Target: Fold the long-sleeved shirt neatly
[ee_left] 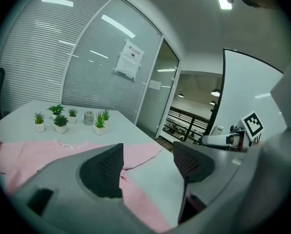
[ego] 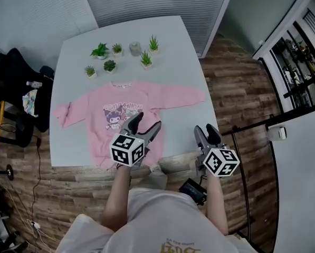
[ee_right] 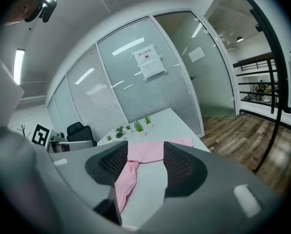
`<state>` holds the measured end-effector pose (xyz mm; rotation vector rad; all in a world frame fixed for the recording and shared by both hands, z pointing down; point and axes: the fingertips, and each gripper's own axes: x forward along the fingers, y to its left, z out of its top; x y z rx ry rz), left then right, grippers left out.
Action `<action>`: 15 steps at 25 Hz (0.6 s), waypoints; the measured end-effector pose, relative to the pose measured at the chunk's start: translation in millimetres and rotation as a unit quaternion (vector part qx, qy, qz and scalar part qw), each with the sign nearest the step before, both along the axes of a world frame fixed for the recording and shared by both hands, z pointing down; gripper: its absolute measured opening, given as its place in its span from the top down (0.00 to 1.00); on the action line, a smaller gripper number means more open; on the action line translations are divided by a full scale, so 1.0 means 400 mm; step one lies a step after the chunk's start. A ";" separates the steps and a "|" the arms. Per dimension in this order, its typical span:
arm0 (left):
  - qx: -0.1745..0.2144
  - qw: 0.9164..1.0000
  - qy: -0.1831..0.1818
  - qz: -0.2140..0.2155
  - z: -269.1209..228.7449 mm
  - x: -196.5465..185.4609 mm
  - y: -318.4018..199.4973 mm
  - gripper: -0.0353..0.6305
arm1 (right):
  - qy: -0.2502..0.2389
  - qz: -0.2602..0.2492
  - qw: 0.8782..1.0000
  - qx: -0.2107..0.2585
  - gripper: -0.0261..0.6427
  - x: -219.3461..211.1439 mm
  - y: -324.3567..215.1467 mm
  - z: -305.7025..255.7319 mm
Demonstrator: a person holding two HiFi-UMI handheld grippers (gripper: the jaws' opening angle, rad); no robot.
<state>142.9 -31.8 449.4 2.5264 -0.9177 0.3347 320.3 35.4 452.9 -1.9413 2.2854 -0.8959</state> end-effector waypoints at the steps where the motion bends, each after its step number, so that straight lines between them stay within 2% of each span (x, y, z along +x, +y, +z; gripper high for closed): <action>1: -0.003 1.000 -0.003 0.002 0.010 0.005 -0.015 0.47 | -0.001 0.001 1.000 -0.004 0.62 0.004 -0.019 0.010; 8: -0.022 1.000 -0.008 0.019 0.068 0.033 -0.076 0.47 | -0.018 0.011 1.000 -0.016 0.63 0.039 -0.103 0.059; 15: -0.033 0.999 -0.022 0.013 0.091 0.061 -0.109 0.47 | -0.022 0.018 0.999 -0.027 0.61 0.074 -0.157 0.081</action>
